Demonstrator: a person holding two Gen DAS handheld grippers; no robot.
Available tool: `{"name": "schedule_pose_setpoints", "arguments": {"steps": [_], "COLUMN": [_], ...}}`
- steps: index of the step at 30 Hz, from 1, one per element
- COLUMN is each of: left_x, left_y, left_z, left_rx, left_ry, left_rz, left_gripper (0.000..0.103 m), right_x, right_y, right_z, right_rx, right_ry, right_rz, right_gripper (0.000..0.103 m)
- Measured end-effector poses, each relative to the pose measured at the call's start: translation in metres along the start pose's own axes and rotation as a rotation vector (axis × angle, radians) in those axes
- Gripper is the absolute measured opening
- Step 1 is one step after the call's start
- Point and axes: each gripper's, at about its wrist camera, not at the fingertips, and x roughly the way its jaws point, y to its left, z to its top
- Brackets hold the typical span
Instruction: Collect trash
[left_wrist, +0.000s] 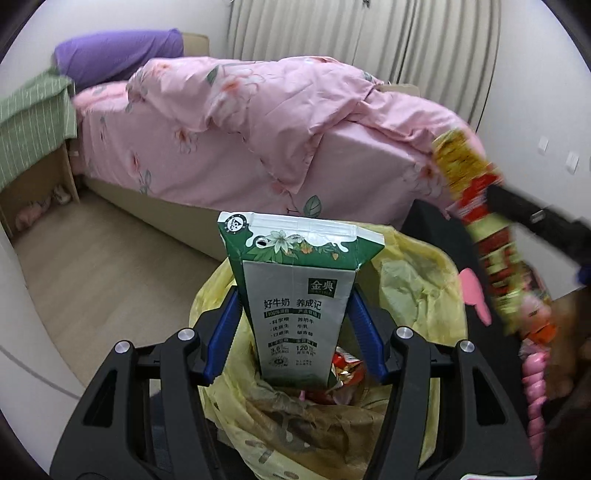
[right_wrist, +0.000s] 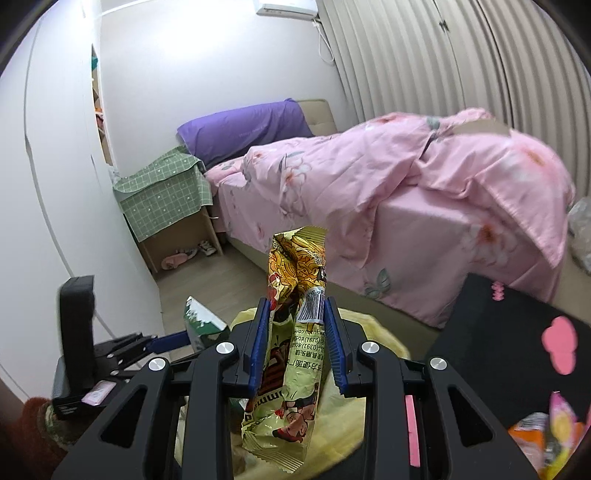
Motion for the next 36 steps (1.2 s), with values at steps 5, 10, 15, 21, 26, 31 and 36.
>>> {"name": "schedule_pose_setpoints", "arguments": {"steps": [5, 10, 15, 21, 26, 31, 36], "left_x": [-0.01, -0.018, -0.03, -0.038, -0.042, -0.039, -0.035], "left_y": [0.014, 0.009, 0.001, -0.008, -0.036, -0.076, -0.12], "left_z": [0.008, 0.015, 0.021, 0.024, 0.014, 0.001, -0.015], "left_rx": [-0.108, -0.113, -0.097, -0.08, -0.01, 0.084, 0.168], "left_ry": [0.006, -0.014, -0.049, -0.069, -0.064, -0.037, 0.016], "left_rz": [-0.148, -0.169, -0.16, -0.153, -0.181, -0.218, -0.291], "left_gripper": [0.061, 0.074, 0.083, 0.083, 0.083, 0.083, 0.083], "right_x": [0.021, 0.015, -0.01, -0.063, -0.118, -0.169, -0.209], "right_y": [-0.007, -0.011, -0.02, -0.035, -0.06, -0.084, -0.109], "right_z": [-0.006, -0.011, -0.011, -0.024, -0.048, -0.078, -0.115], "right_rx": [0.056, 0.059, 0.059, 0.017, 0.026, 0.065, 0.132], "right_ry": [0.045, 0.064, 0.044, 0.035, 0.046, 0.058, 0.154], "right_rz": [0.028, 0.004, -0.048, -0.156, -0.276, -0.369, -0.409], "right_gripper": [0.045, 0.058, 0.058, 0.059, 0.059, 0.069, 0.07]}}
